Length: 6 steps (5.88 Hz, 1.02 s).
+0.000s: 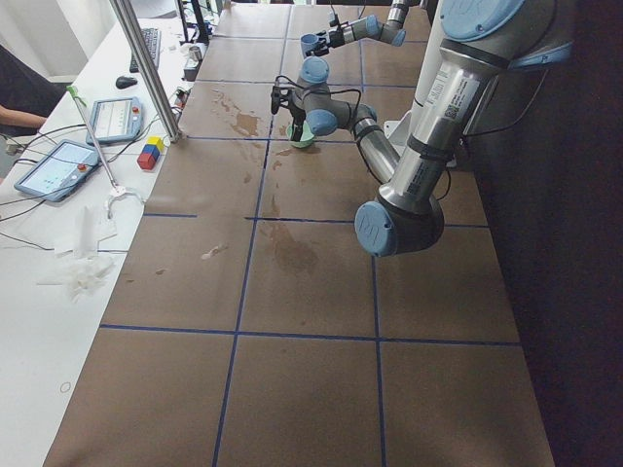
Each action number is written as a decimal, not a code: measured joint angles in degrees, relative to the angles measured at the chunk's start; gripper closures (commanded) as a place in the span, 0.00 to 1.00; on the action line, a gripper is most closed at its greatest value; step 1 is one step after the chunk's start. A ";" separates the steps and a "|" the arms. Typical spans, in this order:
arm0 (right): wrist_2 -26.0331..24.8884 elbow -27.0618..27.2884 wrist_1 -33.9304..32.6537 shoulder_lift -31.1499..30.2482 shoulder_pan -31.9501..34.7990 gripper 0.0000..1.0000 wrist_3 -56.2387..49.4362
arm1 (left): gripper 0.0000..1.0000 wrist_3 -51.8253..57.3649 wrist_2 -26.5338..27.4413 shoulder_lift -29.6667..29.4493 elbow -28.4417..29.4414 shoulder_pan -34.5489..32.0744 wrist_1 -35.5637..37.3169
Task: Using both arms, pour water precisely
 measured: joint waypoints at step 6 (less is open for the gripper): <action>-0.26 -15.91 16.06 -0.92 -0.29 0.96 1.47 | 0.00 0.13 0.00 0.80 -0.46 -0.01 0.03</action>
